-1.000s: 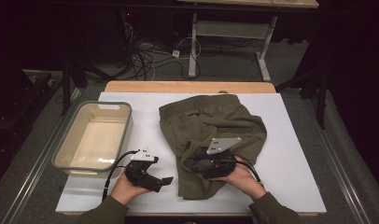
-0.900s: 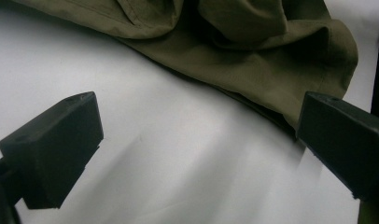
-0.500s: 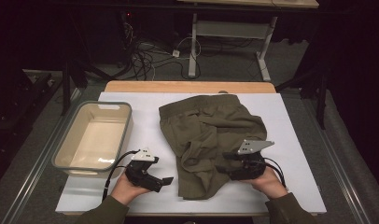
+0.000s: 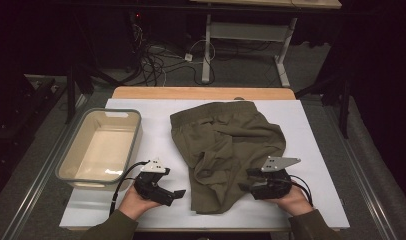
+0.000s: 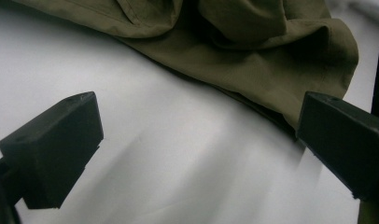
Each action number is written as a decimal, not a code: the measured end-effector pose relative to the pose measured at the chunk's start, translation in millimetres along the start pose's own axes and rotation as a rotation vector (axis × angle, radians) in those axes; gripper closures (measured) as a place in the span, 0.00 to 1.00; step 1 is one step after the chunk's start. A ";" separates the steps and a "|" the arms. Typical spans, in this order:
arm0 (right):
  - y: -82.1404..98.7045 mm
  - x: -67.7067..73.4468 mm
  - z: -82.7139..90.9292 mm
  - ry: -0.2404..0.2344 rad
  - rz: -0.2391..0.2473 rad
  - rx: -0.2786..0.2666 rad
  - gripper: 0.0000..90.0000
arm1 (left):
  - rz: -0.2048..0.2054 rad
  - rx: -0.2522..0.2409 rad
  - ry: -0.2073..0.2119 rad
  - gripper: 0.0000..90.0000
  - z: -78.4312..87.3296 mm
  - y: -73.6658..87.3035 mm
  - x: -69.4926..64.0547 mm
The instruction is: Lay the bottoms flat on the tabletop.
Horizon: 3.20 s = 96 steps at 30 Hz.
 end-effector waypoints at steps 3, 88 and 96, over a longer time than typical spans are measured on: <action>7.8 -10.9 8.3 0.036 -0.024 0.003 0.43 | 0.001 0.000 0.000 0.00 -0.1 -0.1 0.3; 34.3 -60.7 24.4 0.188 -0.113 -0.003 0.56 | 0.115 -0.071 -0.230 0.81 -15.0 -57.9 69.9; 34.3 -60.8 24.8 0.185 -0.112 -0.004 0.56 | 0.107 -0.127 -0.240 0.41 3.3 -67.3 57.9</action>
Point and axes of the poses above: each handheld gripper's, and its own axes: z roughly backward along the jaws, y roughly out of its underside, x roughly to its left, the point moved 3 cm from there along -z, roughly forward along the jaws, and after that the axes turned 4 degrees about -z, right-handed, at the moved point
